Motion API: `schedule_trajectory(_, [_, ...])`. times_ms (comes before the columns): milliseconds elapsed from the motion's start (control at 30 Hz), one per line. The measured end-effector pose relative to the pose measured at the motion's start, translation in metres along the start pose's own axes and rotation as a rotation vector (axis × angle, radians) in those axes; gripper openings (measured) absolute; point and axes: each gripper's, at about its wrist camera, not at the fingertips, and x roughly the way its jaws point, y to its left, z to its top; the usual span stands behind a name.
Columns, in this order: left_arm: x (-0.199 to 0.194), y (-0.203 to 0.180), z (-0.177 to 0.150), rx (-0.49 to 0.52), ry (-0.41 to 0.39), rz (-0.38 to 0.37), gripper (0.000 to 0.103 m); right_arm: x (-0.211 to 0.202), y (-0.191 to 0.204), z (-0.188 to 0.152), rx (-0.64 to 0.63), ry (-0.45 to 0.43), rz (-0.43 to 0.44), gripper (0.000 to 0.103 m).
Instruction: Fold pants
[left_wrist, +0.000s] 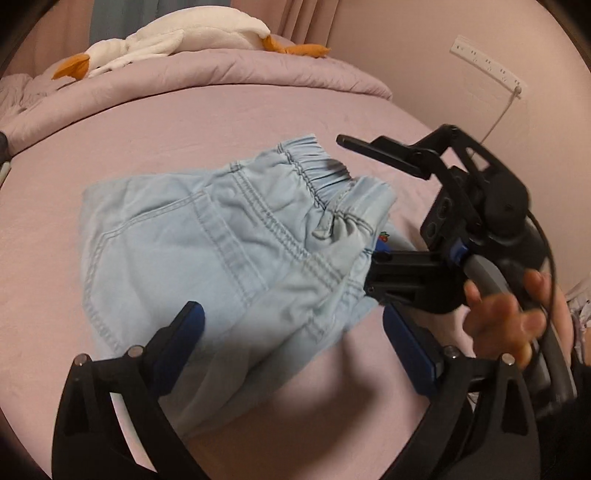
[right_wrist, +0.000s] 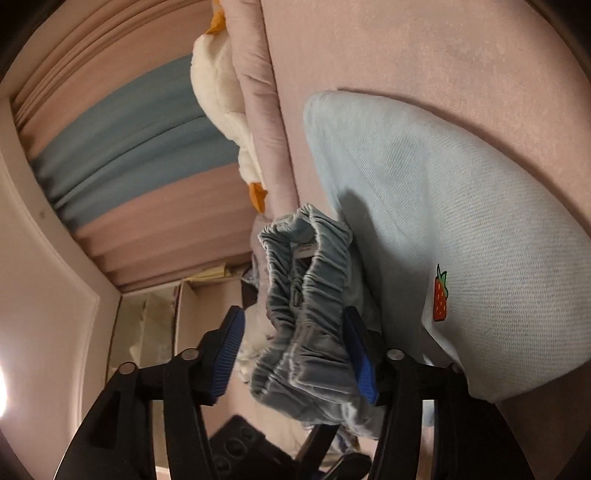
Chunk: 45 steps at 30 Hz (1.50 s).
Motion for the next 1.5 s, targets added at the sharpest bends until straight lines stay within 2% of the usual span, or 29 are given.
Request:
schedule_trajectory(33, [-0.005, 0.008, -0.002, -0.015, -0.007, -0.005, 0.097, -0.012, 0.004, 0.003, -0.003, 0.004, -0.017, 0.057])
schedule_trajectory(133, [-0.030, 0.025, -0.021, -0.078, -0.046, -0.007, 0.097, -0.007, 0.016, 0.004, -0.040, 0.009, -0.084, 0.061])
schedule_trajectory(167, [-0.033, 0.027, -0.026, -0.097, -0.056, -0.003, 0.097, -0.007, 0.021, 0.001, -0.071, 0.016, -0.137, 0.061])
schedule_trajectory(267, [-0.051, 0.048, -0.038, -0.176, -0.080, 0.021, 0.097, 0.001, 0.038, -0.009, -0.260, 0.043, -0.387, 0.060])
schedule_trajectory(300, [-0.056, 0.054, -0.041, -0.205, -0.086, 0.022, 0.097, 0.009, 0.047, -0.014, -0.359, 0.049, -0.461, 0.054])
schedule_trajectory(333, [-0.060, 0.062, -0.045, -0.238, -0.090, 0.022, 0.097, 0.018, 0.054, -0.017, -0.442, 0.064, -0.522, 0.039])
schedule_trajectory(433, [-0.069, 0.079, -0.053, -0.310, -0.102, 0.038, 0.097, 0.031, 0.068, -0.022, -0.611, 0.086, -0.631, 0.030])
schedule_trajectory(500, [-0.073, 0.086, -0.055, -0.338, -0.107, 0.052, 0.097, 0.026, 0.080, -0.028, -0.678, 0.083, -0.642, 0.029])
schedule_trajectory(600, [-0.073, 0.093, -0.057, -0.365, -0.103, 0.059, 0.097, 0.001, 0.107, -0.033, -0.741, 0.004, -0.607, 0.029])
schedule_trajectory(667, [-0.070, 0.097, -0.056, -0.376, -0.098, 0.055, 0.097, -0.013, 0.119, -0.024, -0.752, -0.041, -0.590, 0.029])
schedule_trajectory(700, [-0.067, 0.095, -0.055, -0.376, -0.093, 0.052, 0.097, -0.016, 0.118, -0.020, -0.750, -0.032, -0.598, 0.029])
schedule_trajectory(733, [-0.065, 0.096, -0.053, -0.374, -0.087, 0.053, 0.097, -0.017, 0.115, -0.013, -0.740, -0.019, -0.629, 0.029])
schedule_trajectory(833, [-0.060, 0.093, -0.054, -0.359, -0.067, 0.052, 0.097, -0.015, 0.083, 0.008, -0.710, -0.020, -0.799, 0.030])
schedule_trajectory(867, [-0.059, 0.092, -0.052, -0.354, -0.062, 0.054, 0.097, -0.014, 0.066, 0.016, -0.664, 0.008, -0.812, 0.030])
schedule_trajectory(967, [-0.056, 0.090, -0.046, -0.342, -0.057, 0.054, 0.097, -0.026, 0.061, 0.022, -0.616, 0.012, -0.703, 0.034])
schedule_trajectory(1000, [-0.055, 0.090, -0.042, -0.339, -0.060, 0.058, 0.097, -0.030, 0.063, 0.023, -0.605, 0.022, -0.694, 0.034])
schedule_trajectory(1033, [-0.056, 0.091, -0.038, -0.336, -0.068, 0.059, 0.097, -0.031, 0.064, 0.022, -0.603, 0.025, -0.694, 0.035])
schedule_trajectory(1133, [-0.055, 0.090, -0.021, -0.322, -0.096, 0.057, 0.097, -0.048, 0.073, 0.019, -0.619, -0.007, -0.698, 0.046])
schedule_trajectory(1233, [-0.052, 0.084, 0.002, -0.273, -0.134, 0.056, 0.096, -0.066, 0.091, 0.007, -0.701, -0.107, -0.721, 0.047])
schedule_trajectory(1267, [-0.049, 0.082, 0.011, -0.255, -0.144, 0.054, 0.094, -0.069, 0.100, -0.002, -0.762, -0.141, -0.733, 0.047])
schedule_trajectory(1300, [-0.046, 0.079, 0.020, -0.236, -0.152, 0.051, 0.087, -0.067, 0.107, -0.010, -0.820, -0.157, -0.736, 0.047])
schedule_trajectory(1333, [-0.040, 0.076, 0.033, -0.215, -0.157, 0.045, 0.082, -0.061, 0.118, -0.023, -0.924, -0.152, -0.736, 0.047])
schedule_trajectory(1400, [-0.026, 0.072, 0.054, -0.189, -0.145, 0.021, 0.067, -0.043, 0.126, -0.039, -1.043, -0.116, -0.742, 0.044])
schedule_trajectory(1433, [-0.014, 0.071, 0.066, -0.175, -0.122, -0.009, 0.051, -0.035, 0.128, -0.042, -1.075, -0.099, -0.750, 0.037])
schedule_trajectory(1467, [-0.002, 0.072, 0.074, -0.170, -0.090, -0.022, 0.028, -0.022, 0.128, -0.045, -1.120, -0.066, -0.764, 0.033])
schedule_trajectory(1500, [0.012, 0.075, 0.082, -0.174, -0.053, -0.021, 0.017, -0.014, 0.126, -0.044, -1.133, -0.045, -0.779, 0.033])
